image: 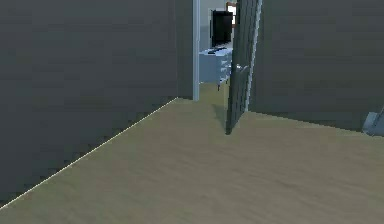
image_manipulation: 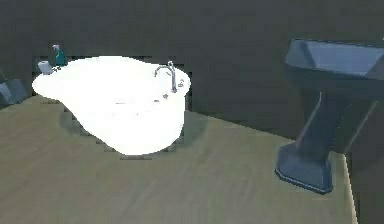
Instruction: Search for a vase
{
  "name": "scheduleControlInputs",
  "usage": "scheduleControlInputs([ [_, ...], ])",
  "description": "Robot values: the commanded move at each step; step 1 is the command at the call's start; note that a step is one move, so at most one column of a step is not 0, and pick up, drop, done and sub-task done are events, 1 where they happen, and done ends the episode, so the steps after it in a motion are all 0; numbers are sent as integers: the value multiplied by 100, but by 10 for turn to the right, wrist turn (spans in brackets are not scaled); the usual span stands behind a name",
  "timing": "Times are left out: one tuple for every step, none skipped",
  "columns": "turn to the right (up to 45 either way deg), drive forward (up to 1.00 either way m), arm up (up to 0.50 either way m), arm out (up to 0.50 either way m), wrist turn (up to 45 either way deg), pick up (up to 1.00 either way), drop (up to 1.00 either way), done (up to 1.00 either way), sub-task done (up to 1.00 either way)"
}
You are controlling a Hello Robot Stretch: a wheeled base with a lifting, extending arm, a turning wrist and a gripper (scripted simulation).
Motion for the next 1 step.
scheduleControlInputs([
  [0,100,0,0,0,0,0,0,0],
])
